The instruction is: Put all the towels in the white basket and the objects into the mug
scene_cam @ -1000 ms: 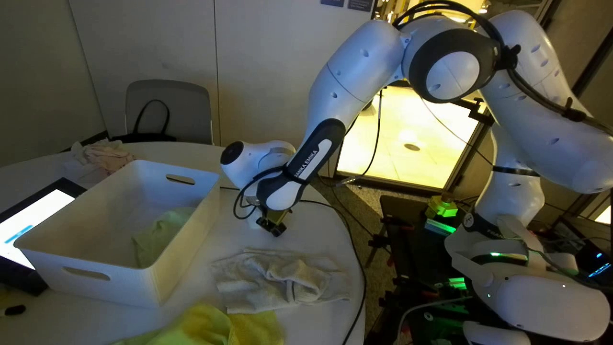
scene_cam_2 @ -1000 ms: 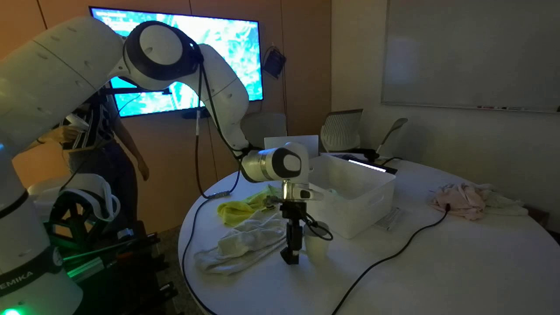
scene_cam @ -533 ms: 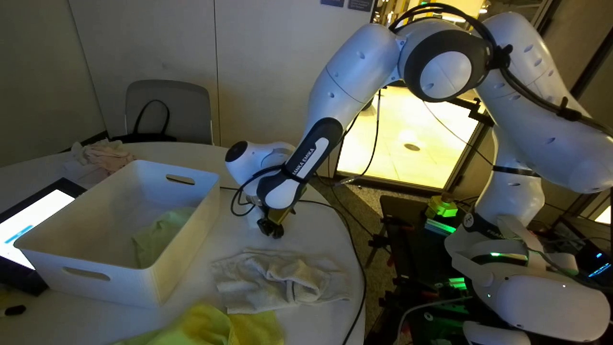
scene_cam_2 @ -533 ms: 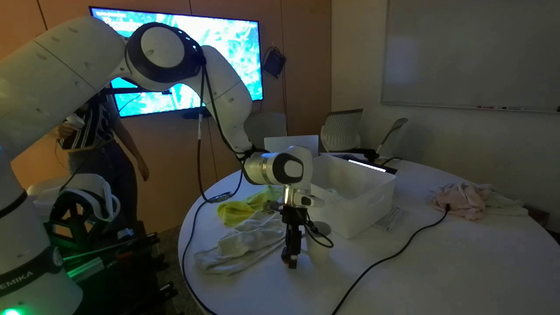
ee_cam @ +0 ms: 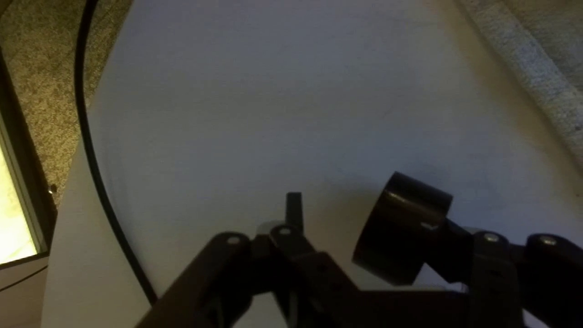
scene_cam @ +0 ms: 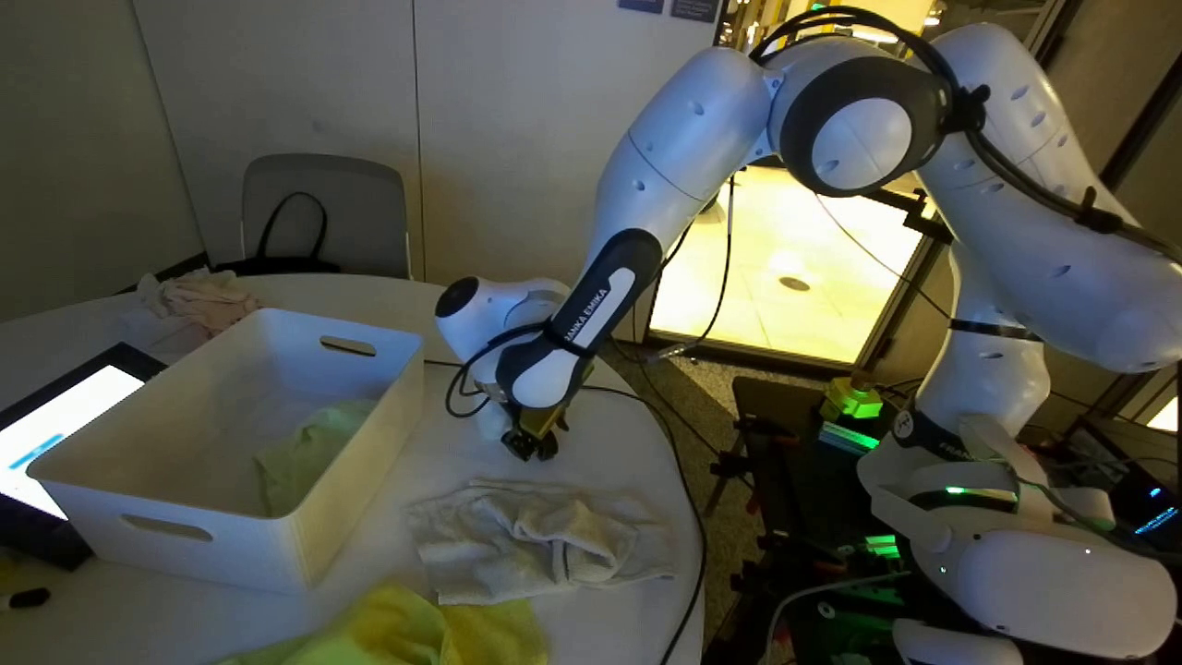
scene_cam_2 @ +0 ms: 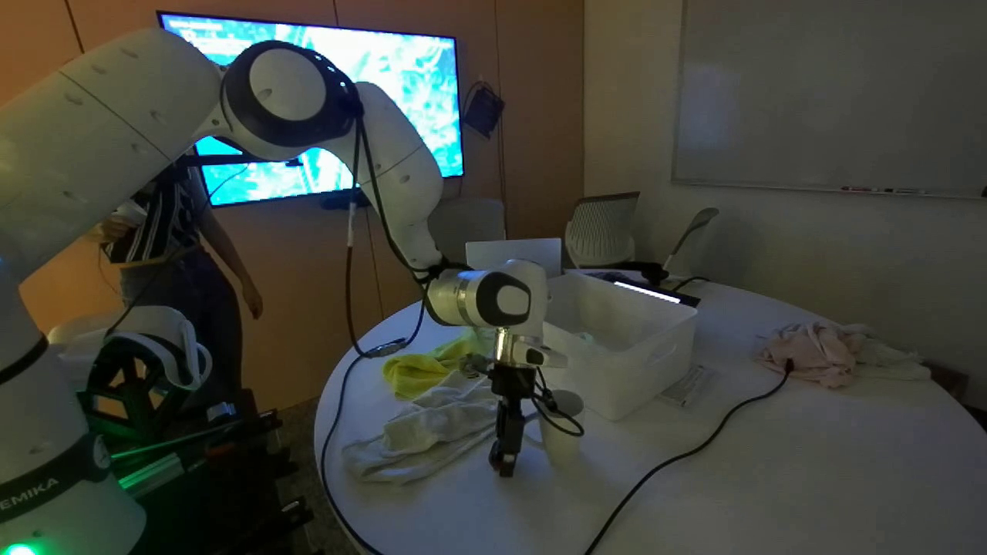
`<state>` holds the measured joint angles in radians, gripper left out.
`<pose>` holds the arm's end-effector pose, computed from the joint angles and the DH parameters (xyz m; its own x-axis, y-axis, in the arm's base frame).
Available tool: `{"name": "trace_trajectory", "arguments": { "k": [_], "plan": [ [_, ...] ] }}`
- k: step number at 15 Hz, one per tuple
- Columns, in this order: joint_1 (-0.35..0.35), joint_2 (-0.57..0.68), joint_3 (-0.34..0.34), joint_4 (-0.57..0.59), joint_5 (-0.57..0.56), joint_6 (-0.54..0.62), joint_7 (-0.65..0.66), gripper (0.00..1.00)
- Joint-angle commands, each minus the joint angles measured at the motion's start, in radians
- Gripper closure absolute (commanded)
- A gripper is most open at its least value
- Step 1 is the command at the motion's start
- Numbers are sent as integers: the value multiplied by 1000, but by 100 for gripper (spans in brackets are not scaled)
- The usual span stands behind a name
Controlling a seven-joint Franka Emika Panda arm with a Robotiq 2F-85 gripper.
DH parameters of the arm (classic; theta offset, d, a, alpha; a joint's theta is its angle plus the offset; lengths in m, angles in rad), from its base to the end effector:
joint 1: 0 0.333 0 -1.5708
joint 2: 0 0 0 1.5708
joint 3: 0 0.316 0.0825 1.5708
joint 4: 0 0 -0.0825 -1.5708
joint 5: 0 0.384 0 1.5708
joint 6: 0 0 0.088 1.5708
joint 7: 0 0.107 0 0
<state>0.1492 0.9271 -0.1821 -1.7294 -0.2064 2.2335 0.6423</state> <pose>0.5952 -0.0272 0.0309 0.8514 -0.4864 -0.1965 -0.3650 -0.8183 0.4440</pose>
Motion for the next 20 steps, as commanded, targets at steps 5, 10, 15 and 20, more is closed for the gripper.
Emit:
{"name": "trace_trajectory", "arguments": {
  "k": [5, 10, 15, 20],
  "plan": [
    [-10, -24, 12, -42, 31, 29, -45, 99],
    [-27, -113, 26, -120, 61, 55, -126, 98],
    [-18, -287, 3, -213, 47, 78, -166, 98],
    [-22, -390, 3, -196, 36, 68, -154, 98]
  ]
}}
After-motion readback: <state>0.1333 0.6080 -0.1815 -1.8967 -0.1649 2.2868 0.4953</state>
